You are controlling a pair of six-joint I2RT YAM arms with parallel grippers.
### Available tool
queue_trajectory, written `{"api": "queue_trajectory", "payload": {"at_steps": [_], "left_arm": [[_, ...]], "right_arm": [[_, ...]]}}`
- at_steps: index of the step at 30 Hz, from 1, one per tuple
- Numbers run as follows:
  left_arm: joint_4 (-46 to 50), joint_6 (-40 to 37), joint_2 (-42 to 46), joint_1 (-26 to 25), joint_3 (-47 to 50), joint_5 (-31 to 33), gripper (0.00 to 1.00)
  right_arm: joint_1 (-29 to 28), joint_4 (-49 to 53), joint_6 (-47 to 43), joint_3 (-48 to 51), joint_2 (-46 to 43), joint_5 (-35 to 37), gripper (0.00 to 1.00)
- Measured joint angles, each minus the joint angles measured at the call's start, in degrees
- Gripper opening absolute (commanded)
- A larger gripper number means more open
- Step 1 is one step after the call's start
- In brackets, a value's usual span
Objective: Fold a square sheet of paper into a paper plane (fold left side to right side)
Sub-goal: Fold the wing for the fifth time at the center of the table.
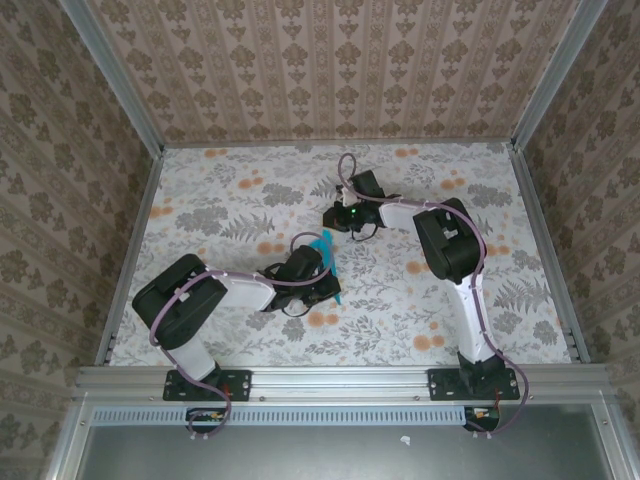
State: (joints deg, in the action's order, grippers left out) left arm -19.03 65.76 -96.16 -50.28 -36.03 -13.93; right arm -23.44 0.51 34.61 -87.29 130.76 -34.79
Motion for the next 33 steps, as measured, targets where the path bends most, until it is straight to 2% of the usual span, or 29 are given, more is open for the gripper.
{"api": "queue_trajectory", "payload": {"at_steps": [6, 13, 16, 22, 33], "left_arm": [[0.11, -0.39, 0.02, 0.0, 0.0, -0.2, 0.02], [1.55, -1.25, 0.74, -0.35, -0.02, -0.17, 0.01], [2.4, -1.44, 1.11, -0.37, 0.0, -0.15, 0.02], [4.24, -1.95, 1.99, -0.37, 0.0, -0.13, 0.02], [4.72, -2.56, 2.16, -0.37, 0.0, -0.15, 0.02]], "right_arm": [[1.01, -0.44, -0.31, 0.9, -1.42, 1.51, 0.1], [2.56, -0.7, -1.62, 16.28, -17.94, 1.77, 0.09], [2.14, -3.56, -0.57, 21.86, -22.21, 0.31, 0.08], [-1.38, -5.53, 1.84, 26.08, -20.55, -1.77, 0.08], [-4.85, -8.48, 4.31, 26.43, -17.4, -2.99, 0.08]]}}
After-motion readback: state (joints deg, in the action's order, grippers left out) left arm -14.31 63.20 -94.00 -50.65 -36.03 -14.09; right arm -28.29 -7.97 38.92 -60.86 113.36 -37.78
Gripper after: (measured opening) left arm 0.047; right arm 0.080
